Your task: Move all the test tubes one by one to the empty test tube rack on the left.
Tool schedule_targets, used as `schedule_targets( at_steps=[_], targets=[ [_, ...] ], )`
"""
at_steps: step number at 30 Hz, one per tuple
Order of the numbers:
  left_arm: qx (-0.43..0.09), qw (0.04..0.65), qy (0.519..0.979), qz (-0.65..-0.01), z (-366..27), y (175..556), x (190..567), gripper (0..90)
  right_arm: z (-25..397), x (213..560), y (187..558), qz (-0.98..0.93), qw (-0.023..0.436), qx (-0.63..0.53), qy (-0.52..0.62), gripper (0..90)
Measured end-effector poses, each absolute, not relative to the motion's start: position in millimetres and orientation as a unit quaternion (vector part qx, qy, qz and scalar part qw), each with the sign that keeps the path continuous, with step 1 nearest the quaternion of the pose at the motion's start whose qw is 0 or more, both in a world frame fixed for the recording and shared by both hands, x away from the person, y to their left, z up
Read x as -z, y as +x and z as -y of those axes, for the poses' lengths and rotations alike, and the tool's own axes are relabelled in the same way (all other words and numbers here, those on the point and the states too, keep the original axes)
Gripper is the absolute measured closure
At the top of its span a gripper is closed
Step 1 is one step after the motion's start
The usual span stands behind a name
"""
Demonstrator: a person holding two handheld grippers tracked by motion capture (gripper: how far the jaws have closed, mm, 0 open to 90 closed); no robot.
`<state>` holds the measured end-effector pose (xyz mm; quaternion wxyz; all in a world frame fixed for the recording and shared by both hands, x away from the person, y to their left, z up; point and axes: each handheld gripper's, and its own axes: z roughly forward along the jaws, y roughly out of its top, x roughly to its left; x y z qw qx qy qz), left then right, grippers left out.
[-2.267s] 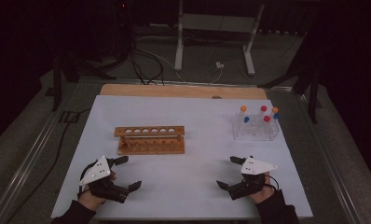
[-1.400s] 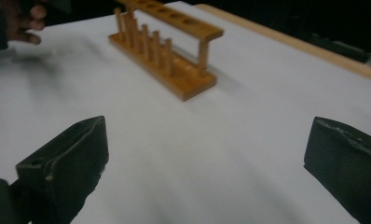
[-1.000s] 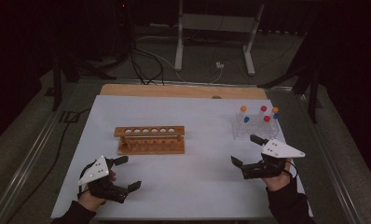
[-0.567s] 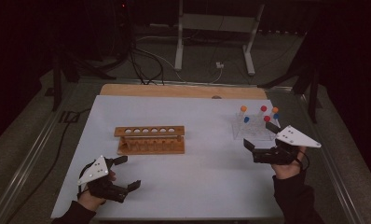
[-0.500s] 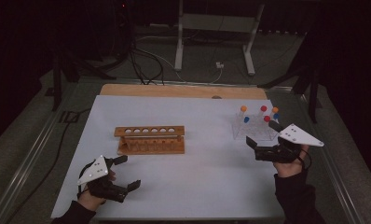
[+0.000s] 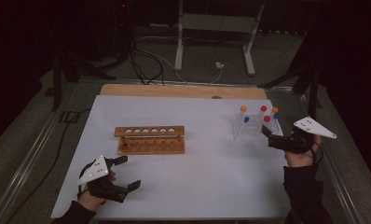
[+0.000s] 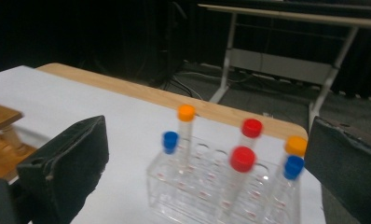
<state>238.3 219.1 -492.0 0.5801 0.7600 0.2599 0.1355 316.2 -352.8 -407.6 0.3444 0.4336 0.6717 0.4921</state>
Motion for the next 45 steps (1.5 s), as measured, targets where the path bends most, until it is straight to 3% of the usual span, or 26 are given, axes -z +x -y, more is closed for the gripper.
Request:
schedule_targets(
  at_steps=[12,17,20,25,31,45],
  targets=[
    [-0.132,0.582,0.759,-0.26,-218.9,238.3,492.0,0.5,378.4,434.0,341.4,-0.644,0.351,-0.443,0.516,0.0],
    [-0.131,0.581,0.76,-0.26,-218.5,238.5,492.1,0.6,388.3,440.9,348.2,-0.633,0.355,-0.434,0.534,6.9],
    [-0.131,0.579,0.762,-0.259,-218.1,238.2,492.6,0.6,391.0,447.0,353.0,-0.631,0.361,-0.424,0.54,14.8],
    [-0.129,0.581,0.76,-0.262,-218.5,238.5,492.5,0.6,391.0,455.4,362.6,-0.633,0.359,-0.398,0.559,19.8],
    [-0.13,0.579,0.761,-0.26,-218.3,238.4,492.6,0.6,392.8,461.9,370.2,-0.634,0.346,-0.39,0.571,40.5],
    [-0.131,0.579,0.761,-0.26,-218.3,238.6,492.6,0.6,388.4,467.2,387.6,-0.641,0.322,-0.377,0.586,64.6]
  ],
)
